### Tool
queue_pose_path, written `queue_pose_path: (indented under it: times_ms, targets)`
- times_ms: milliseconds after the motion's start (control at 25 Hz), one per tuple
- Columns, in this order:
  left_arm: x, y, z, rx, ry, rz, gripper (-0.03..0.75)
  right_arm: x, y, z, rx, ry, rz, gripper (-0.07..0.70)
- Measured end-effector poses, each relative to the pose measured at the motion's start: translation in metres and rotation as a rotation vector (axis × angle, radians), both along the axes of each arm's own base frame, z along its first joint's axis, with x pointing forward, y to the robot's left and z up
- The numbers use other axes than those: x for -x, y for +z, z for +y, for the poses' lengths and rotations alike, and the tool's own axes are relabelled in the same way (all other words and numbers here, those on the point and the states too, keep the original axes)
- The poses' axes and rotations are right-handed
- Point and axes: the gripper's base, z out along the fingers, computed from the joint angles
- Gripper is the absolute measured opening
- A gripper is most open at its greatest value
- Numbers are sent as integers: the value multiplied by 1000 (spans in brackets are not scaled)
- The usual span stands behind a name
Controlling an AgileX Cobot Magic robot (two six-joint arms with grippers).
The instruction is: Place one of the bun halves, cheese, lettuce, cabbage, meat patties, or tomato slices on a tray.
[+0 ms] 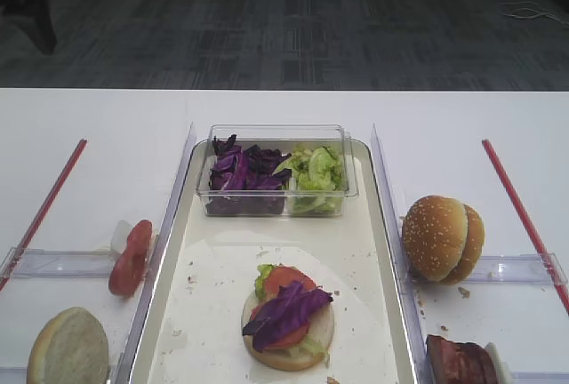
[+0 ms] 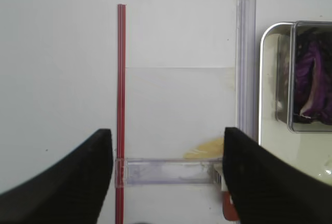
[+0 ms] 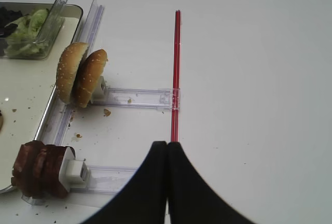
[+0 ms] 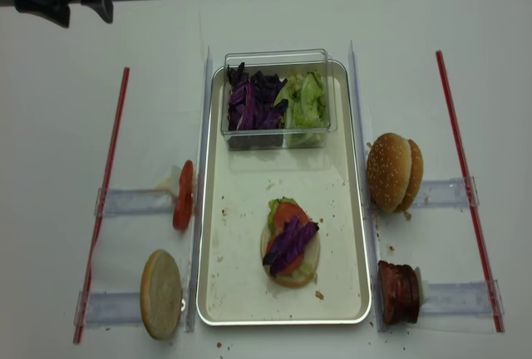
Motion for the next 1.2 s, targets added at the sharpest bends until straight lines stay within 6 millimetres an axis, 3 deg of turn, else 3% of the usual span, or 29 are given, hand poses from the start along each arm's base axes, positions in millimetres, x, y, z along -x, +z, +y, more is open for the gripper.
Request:
queue_pose_path:
  times_ms: [400, 760, 1200]
  targets:
    - [84, 19, 4, 12, -12, -44, 431, 0, 0, 0, 0, 0, 0, 63]
    - [158, 4, 9, 2, -34, -49, 402, 0, 0, 0, 0, 0, 0, 63]
    - [229, -9, 13, -8, -61, -141, 381, 0, 0, 0, -2, -1, 0, 63]
